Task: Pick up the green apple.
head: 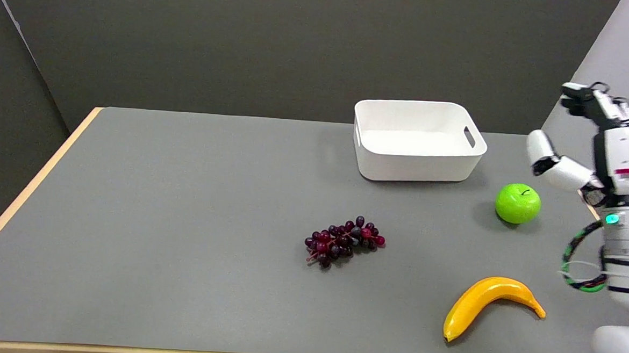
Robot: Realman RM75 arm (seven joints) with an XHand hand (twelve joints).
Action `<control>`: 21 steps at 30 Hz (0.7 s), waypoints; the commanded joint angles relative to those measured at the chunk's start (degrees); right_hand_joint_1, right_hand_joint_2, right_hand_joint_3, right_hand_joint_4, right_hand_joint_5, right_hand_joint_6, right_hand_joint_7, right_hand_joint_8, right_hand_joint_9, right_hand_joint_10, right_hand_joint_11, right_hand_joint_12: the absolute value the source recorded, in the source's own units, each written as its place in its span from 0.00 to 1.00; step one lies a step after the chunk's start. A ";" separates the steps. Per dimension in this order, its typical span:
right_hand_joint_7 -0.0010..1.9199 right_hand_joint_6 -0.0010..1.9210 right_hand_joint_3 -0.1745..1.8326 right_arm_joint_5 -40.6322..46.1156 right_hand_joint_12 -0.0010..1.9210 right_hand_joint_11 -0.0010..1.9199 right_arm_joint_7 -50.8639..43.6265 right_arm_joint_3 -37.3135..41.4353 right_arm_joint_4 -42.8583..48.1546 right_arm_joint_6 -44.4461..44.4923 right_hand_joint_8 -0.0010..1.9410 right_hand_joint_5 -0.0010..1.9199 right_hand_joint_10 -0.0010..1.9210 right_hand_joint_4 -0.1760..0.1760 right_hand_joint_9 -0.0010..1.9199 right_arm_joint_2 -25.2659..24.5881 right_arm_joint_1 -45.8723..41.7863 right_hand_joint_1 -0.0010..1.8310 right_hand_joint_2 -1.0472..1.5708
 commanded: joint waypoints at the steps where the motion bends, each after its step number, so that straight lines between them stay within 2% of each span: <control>1: 0.24 0.30 0.54 6.15 0.70 0.07 -9.52 15.51 2.84 -8.81 0.32 0.16 0.52 0.40 0.18 0.83 -7.85 0.25 0.64; 8: 0.24 0.31 0.54 5.82 0.70 0.07 -10.16 16.90 4.98 -8.53 0.32 0.16 0.52 0.40 0.18 -1.72 -13.10 0.25 0.64; 16: 0.23 0.30 0.54 2.87 0.71 0.08 -10.16 8.77 6.84 -2.85 0.32 0.16 0.53 0.40 0.18 -2.83 -14.68 0.24 0.63; 21: 0.23 0.30 0.54 3.57 0.70 0.07 -11.31 6.84 5.85 -4.39 0.31 0.16 0.52 0.41 0.18 -2.44 -14.31 0.24 0.63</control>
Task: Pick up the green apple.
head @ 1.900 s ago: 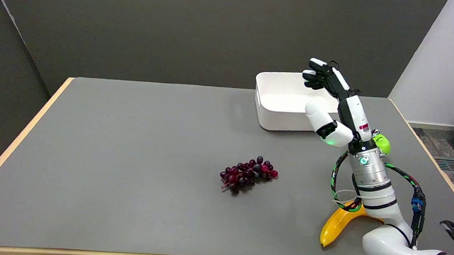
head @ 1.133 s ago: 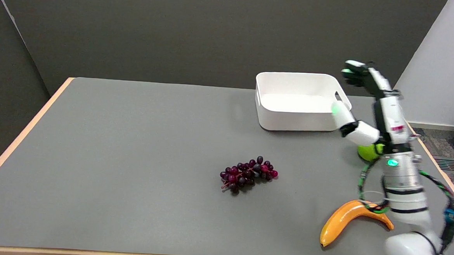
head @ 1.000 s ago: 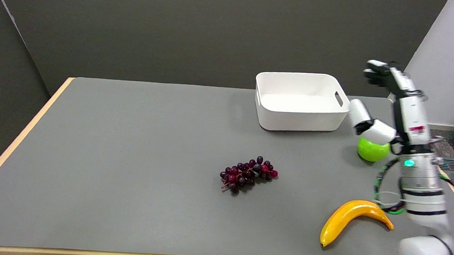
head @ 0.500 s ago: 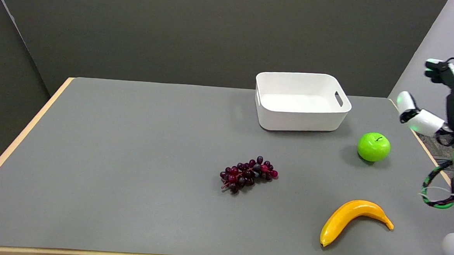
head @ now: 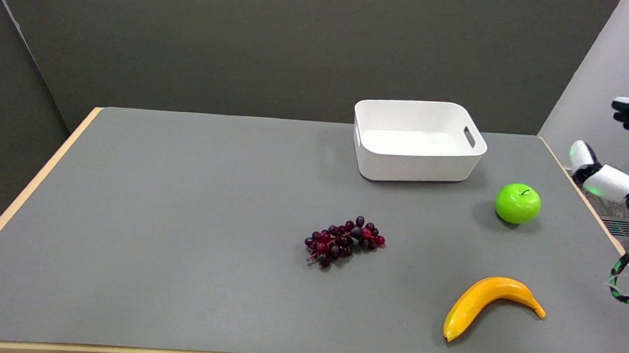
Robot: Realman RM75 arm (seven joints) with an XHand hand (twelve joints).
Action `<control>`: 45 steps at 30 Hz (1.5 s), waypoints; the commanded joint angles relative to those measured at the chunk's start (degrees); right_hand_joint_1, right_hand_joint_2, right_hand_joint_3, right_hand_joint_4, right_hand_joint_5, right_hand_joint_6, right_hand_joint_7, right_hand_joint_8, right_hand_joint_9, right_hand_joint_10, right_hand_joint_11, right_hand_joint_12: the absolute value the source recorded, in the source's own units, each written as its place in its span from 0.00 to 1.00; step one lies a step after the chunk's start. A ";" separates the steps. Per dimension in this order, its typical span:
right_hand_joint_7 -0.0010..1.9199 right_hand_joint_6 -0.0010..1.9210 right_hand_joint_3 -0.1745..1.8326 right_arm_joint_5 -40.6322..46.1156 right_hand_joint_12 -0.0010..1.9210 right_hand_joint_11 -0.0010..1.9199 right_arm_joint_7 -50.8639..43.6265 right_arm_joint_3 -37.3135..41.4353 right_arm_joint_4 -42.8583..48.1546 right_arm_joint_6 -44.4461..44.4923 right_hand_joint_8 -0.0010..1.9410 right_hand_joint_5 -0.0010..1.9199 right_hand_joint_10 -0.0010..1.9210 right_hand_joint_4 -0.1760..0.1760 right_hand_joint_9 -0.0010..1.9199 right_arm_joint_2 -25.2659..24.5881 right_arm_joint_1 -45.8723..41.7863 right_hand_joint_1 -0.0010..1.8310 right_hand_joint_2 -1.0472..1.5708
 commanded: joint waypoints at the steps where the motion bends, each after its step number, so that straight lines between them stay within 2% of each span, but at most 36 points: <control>1: 0.23 0.30 0.52 -0.12 0.70 0.06 -3.23 -4.50 1.68 0.36 0.31 0.16 0.52 0.41 0.17 -1.23 -4.15 0.24 0.64; 4: 0.21 0.29 0.50 0.80 0.68 0.03 -3.31 -4.05 1.68 -3.38 0.29 0.16 0.50 0.41 0.13 -1.06 -3.76 0.25 0.63; 7: 0.12 0.28 0.54 2.29 0.56 0.00 -3.31 -3.94 1.49 -5.43 0.24 0.13 0.39 0.39 0.03 -0.99 -3.60 0.20 0.61; 9: 0.09 0.27 0.53 2.93 0.53 0.00 -3.39 -3.94 1.17 -6.54 0.22 0.12 0.35 0.38 0.01 -0.96 -3.37 0.19 0.60; 11: 0.06 0.21 0.47 2.96 0.46 0.00 -3.39 -3.99 0.90 -7.70 0.15 0.10 0.24 0.36 0.00 -0.88 -2.91 0.19 0.62; 13: 0.02 0.26 0.55 2.96 0.43 0.00 -3.39 -4.07 0.75 -9.21 0.19 0.06 0.18 0.36 0.00 -0.75 -2.27 0.23 0.59; 15: 0.02 0.23 0.52 2.96 0.40 0.00 -3.45 -4.18 0.66 -10.62 0.13 0.06 0.13 0.34 0.00 -0.38 -1.67 0.18 0.59; 17: 0.01 0.22 0.51 2.96 0.38 0.00 -3.47 -4.12 0.45 -11.83 0.11 0.05 0.11 0.33 0.00 -0.09 -1.16 0.17 0.59; 20: 0.02 0.20 0.54 2.96 0.31 0.00 -3.47 -3.94 0.00 -13.59 0.01 0.03 0.04 0.23 0.00 0.42 -0.33 0.23 0.58; 24: 0.00 0.15 0.51 3.52 0.33 0.00 -3.47 -4.38 -1.11 -16.08 0.05 0.02 0.03 0.21 0.00 1.09 1.19 0.15 0.58; 30: 0.00 0.10 0.51 3.51 0.31 0.00 -3.47 -5.48 -3.30 -20.69 0.04 0.02 0.00 0.17 0.00 1.43 4.71 0.15 0.58; 36: 0.00 0.11 0.49 3.28 0.30 0.00 -3.47 -7.94 -5.40 -25.04 0.03 0.01 0.00 0.12 0.00 2.19 8.38 0.14 0.60; 41: 0.00 0.09 0.49 3.04 0.23 0.00 -3.47 -11.32 -8.36 -26.11 0.01 0.01 0.00 0.00 0.00 2.55 11.64 0.14 0.60; 45: 0.00 0.11 0.49 3.38 0.24 0.00 -3.47 -14.25 -11.21 -26.19 0.03 0.01 0.00 0.00 0.00 2.56 14.82 0.14 0.60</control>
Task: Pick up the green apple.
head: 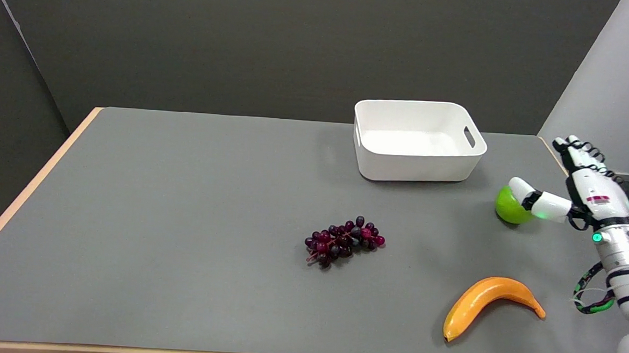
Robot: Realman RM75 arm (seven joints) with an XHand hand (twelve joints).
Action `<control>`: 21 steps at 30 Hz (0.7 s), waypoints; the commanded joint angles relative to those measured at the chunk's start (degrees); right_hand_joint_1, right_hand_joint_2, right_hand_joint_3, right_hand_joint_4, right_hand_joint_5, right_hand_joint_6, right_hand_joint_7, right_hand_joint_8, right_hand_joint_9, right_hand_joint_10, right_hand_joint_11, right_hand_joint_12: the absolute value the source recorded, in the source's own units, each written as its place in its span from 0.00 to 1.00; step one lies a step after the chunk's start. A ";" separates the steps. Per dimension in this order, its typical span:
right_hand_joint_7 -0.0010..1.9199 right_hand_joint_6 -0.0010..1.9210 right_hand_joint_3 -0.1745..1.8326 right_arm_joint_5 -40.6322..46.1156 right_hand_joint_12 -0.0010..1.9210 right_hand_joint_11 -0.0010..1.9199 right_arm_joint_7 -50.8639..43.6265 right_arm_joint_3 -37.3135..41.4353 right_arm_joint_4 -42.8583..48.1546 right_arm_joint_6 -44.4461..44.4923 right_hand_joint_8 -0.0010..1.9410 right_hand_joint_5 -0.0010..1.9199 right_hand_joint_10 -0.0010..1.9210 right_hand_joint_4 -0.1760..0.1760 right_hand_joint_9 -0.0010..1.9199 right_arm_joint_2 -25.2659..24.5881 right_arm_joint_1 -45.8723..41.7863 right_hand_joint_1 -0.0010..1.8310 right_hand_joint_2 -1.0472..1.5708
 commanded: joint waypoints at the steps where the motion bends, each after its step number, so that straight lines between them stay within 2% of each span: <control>1: 0.00 0.12 0.49 0.34 0.25 0.00 0.11 -8.37 -8.71 -6.84 0.04 0.01 0.00 0.00 0.00 1.23 10.61 0.14 0.59; 4: 0.00 0.12 0.50 0.41 0.27 0.00 0.38 -9.03 -9.66 -7.25 0.05 0.01 0.00 0.00 0.00 1.23 11.39 0.14 0.58; 7: 0.00 0.10 0.53 0.42 0.26 0.00 0.46 -9.06 -9.70 -7.26 0.00 0.02 0.00 0.00 0.00 1.17 11.21 0.22 0.56; 13: 0.00 0.13 0.53 0.42 0.27 0.00 0.08 -9.06 -10.10 -7.26 0.00 0.02 0.01 0.00 0.00 0.90 10.72 0.22 0.56; 15: 0.01 0.16 0.53 0.42 0.28 0.00 -0.02 -9.20 -10.10 -7.26 0.01 0.02 0.01 0.02 0.00 0.76 10.62 0.23 0.57; 17: 0.01 0.18 0.52 0.42 0.32 0.00 -0.02 -9.22 -10.25 -7.26 0.06 0.02 0.03 0.01 0.00 0.68 10.54 0.15 0.58; 18: 0.01 0.18 0.51 0.42 0.33 0.00 -0.02 -9.29 -10.47 -7.26 0.08 0.02 0.04 0.02 0.00 0.66 10.54 0.15 0.58; 21: 0.02 0.20 0.53 0.42 0.32 0.00 -0.02 -9.38 -10.86 -7.26 0.07 0.02 0.04 0.03 0.00 0.66 10.76 0.21 0.57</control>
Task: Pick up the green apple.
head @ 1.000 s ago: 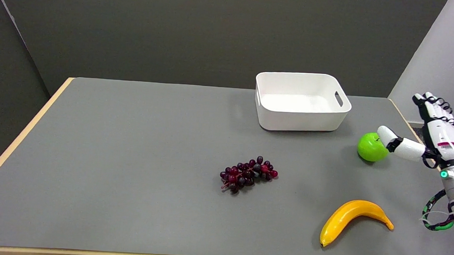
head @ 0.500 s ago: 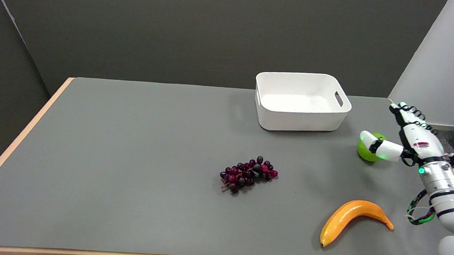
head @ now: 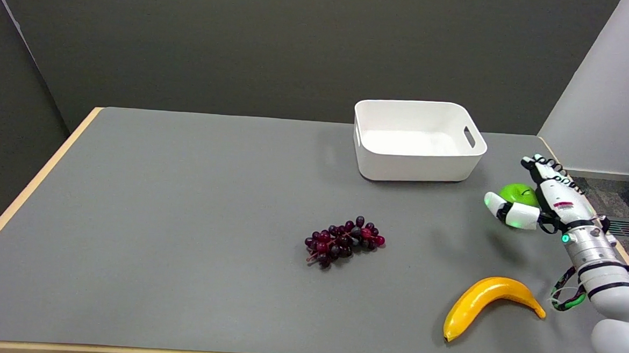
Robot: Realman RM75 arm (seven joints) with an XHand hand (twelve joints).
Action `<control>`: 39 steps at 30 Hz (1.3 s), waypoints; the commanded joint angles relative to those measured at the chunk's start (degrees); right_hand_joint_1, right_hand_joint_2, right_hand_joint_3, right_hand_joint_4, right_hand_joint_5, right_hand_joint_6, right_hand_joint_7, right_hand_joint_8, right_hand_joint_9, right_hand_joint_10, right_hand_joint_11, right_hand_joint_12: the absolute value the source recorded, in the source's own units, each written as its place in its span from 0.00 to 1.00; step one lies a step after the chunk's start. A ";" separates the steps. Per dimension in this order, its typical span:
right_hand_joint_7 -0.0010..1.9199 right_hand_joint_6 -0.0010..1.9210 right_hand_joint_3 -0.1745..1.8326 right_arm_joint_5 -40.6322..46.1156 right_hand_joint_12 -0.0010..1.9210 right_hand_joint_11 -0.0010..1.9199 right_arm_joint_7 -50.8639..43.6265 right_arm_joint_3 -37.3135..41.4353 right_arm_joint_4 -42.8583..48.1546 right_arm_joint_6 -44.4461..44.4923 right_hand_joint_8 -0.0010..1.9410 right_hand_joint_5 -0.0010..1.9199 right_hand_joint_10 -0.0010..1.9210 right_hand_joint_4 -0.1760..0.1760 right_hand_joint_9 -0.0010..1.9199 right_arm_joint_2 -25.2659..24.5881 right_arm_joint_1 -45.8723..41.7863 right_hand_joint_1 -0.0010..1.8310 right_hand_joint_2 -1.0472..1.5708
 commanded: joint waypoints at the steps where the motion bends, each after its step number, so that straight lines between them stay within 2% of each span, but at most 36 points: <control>1: 0.02 0.20 0.53 0.13 0.32 0.00 -0.17 -2.30 -3.19 -1.44 0.07 0.02 0.05 0.03 0.00 -0.16 2.17 0.22 0.57; 18: 0.02 0.22 0.54 -0.35 0.36 0.00 -0.17 -3.97 -3.93 -1.14 0.09 0.02 0.07 0.05 0.00 -0.16 3.36 0.25 0.58; 22: 0.02 0.22 0.55 -0.43 0.42 0.00 -0.17 -4.46 -4.01 -0.88 0.10 0.02 0.10 0.06 0.00 -0.16 3.36 0.33 0.59; 24: 0.02 0.21 0.54 -0.49 0.48 0.00 -0.17 -4.63 -4.01 -0.80 0.11 0.02 0.12 0.08 0.00 -0.16 3.43 0.29 0.60; 26: 0.02 0.21 0.56 -0.51 0.54 0.00 -0.17 -5.03 -4.23 -0.44 0.11 0.02 0.18 0.08 0.00 -0.16 3.60 0.40 0.62; 32: 0.06 0.23 0.60 -0.51 0.66 0.04 -0.25 -8.64 -6.62 4.84 0.17 0.06 0.35 0.08 0.03 -0.24 5.26 0.49 0.68; 35: 0.15 0.37 0.58 -0.51 0.74 0.11 -0.25 -9.93 -7.54 6.92 0.22 0.12 0.41 0.11 0.12 -0.24 5.88 0.51 0.72; 37: 0.17 0.41 0.55 -0.51 0.75 0.13 -0.25 -10.32 -7.75 7.40 0.22 0.12 0.45 0.13 0.13 -0.16 6.01 0.49 0.74; 39: 0.29 0.51 0.53 -0.51 0.85 0.23 -0.25 -10.40 -7.77 7.63 0.37 0.18 0.57 0.16 0.24 -0.16 6.09 0.48 0.76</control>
